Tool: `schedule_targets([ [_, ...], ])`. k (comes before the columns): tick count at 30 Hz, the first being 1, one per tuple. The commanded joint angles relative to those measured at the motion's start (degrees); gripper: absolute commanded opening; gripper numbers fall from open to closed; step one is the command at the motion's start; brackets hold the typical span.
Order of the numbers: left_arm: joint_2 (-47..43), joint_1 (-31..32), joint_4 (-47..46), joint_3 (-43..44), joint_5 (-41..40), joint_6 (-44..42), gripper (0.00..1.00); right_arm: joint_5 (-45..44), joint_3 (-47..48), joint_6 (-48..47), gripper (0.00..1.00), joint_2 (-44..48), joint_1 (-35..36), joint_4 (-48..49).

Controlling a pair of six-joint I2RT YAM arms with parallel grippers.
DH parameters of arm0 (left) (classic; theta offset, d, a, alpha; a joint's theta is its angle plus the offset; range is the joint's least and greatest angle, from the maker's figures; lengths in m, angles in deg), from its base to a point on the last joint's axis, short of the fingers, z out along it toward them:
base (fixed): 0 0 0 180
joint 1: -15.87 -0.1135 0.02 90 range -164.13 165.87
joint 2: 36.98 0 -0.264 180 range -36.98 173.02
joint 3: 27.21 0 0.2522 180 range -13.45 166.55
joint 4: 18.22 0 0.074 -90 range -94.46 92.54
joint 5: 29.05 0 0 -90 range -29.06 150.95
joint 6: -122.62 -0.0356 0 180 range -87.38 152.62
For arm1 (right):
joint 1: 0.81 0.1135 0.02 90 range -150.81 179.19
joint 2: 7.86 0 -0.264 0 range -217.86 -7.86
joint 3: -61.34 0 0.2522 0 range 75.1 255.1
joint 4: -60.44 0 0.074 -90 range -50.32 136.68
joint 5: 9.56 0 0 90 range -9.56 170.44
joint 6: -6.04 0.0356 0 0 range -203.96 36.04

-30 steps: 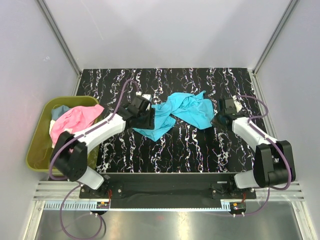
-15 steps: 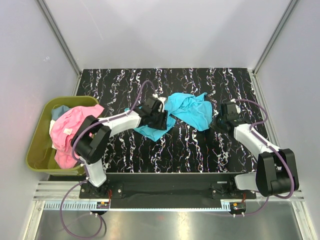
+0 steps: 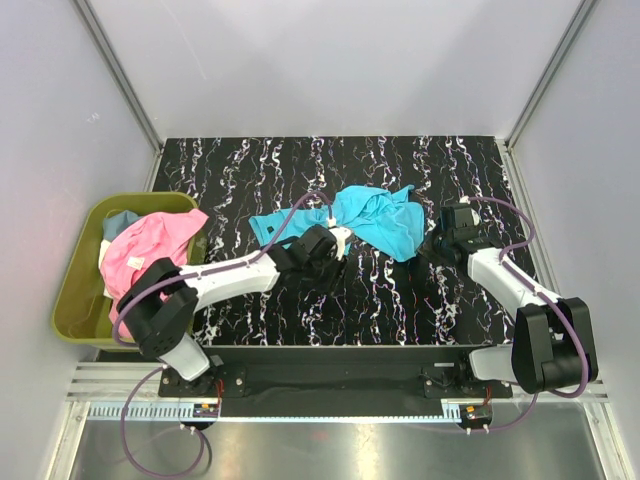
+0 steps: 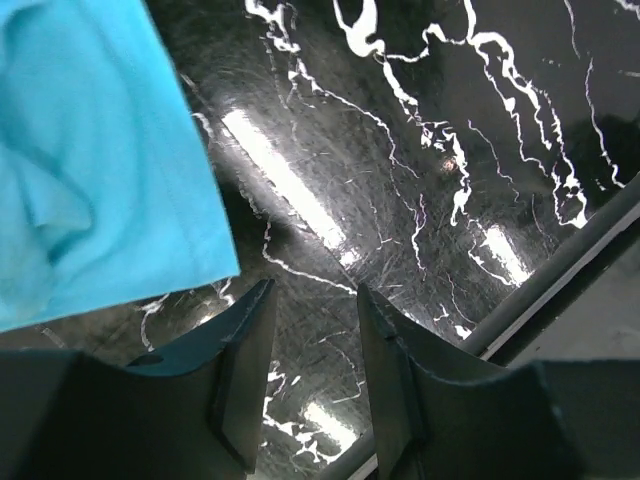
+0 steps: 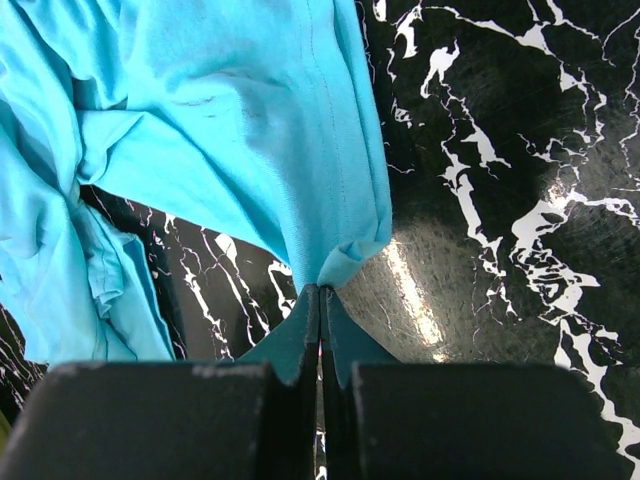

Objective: Fold and stack the t-shirts
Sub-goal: Flatten the tshirt out

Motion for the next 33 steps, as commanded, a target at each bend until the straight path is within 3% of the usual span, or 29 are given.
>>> schedule_targets([
  [1,-2.3,-2.0,2.5,0.7,-8.5,2.3,0.44,1.2,-0.1,-1.1,0.00,0.4,0.3,1.9],
  [8,6.6,-8.5,20.2,15.7,-23.3,3.5,0.36,1.7,0.1,-1.5,0.00,0.3,0.4,1.9],
  [11,5.6,-9.2,18.5,12.6,-23.6,5.5,0.53,2.0,0.4,-1.7,0.00,0.1,0.4,2.2],
  [19,9.5,-12.1,17.3,11.4,-20.4,8.3,0.61,-3.0,3.5,-3.4,0.00,1.2,0.3,-2.1],
  [20,9.9,-12.1,16.6,11.2,-19.6,8.2,0.52,-3.8,3.8,-3.5,0.00,2.4,0.3,-3.4],
  [22,10.3,-12.3,16.5,11.9,-19.1,8.7,0.23,-5.7,4.8,-4.0,0.00,3.5,0.4,-5.3],
  [23,10.4,-12.8,17.8,14.8,-19.5,8.8,0.02,-8.2,5.4,-4.6,0.00,4.8,0.4,-8.2],
  [30,0.0,-16.1,37.6,29.4,-29.2,7.6,0.00,-21.6,12.0,-7.6,0.00,12.9,0.3,-23.1],
  [33,-2.8,-18.3,38.9,31.0,-26.1,7.1,0.00,-23.0,13.4,-8.0,0.00,15.6,0.3,-26.5],
])
